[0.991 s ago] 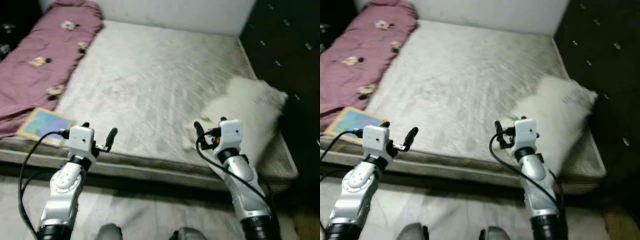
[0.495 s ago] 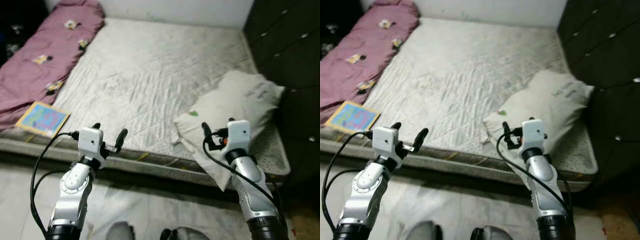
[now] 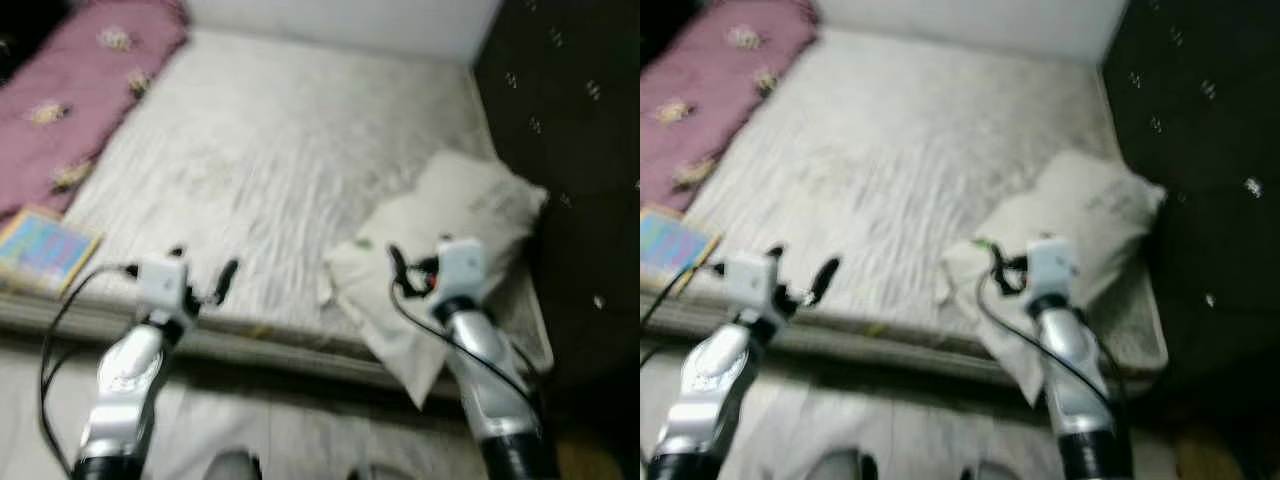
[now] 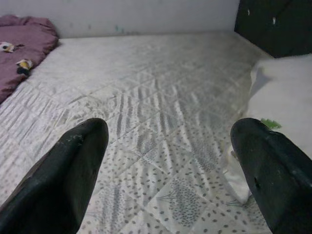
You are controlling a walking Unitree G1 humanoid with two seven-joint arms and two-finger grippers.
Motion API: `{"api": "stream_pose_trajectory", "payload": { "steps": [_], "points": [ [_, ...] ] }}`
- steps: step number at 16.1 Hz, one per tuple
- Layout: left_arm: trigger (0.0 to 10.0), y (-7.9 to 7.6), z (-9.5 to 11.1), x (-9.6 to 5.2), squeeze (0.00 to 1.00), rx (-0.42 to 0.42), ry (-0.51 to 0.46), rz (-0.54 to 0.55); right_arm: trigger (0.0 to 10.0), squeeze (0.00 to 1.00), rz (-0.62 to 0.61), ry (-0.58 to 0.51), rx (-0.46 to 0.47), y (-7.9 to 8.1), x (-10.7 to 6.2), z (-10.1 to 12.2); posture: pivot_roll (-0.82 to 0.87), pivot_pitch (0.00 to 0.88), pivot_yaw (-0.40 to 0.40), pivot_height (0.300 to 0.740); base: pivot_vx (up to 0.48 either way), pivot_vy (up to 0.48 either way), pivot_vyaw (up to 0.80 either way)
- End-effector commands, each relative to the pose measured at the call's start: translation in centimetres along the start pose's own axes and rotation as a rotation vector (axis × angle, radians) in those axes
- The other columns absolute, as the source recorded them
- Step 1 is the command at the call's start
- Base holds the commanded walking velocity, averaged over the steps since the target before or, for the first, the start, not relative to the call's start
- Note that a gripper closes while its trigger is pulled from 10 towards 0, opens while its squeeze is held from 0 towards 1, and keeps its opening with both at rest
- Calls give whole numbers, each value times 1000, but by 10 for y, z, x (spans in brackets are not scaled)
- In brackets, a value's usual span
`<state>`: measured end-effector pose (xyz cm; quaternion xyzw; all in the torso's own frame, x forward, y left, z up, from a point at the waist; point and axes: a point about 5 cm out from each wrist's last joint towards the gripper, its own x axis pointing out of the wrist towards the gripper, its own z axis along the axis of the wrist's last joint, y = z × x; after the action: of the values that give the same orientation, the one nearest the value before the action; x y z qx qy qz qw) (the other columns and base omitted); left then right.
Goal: Clean up the room
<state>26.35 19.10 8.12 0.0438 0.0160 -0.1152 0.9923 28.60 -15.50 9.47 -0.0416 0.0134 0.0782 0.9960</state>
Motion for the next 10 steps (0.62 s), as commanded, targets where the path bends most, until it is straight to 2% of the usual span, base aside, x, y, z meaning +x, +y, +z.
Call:
{"api": "stream_pose_trajectory", "payload": {
  "steps": [1, 10],
  "points": [
    [10000, -8, 3, 4, 0, -16, -18, -29, 10000, 0, -44, 16, -14, -14, -4, -3, 17, 96, -44, 740, 0, 0, 0],
    [10000, -8, 3, 3, 0, -7, -20, -41, 10000, 0, -51, 12, 5, -14, -3, -3, 18, 89, -41, 740, 352, 0, 0]
  ]
}}
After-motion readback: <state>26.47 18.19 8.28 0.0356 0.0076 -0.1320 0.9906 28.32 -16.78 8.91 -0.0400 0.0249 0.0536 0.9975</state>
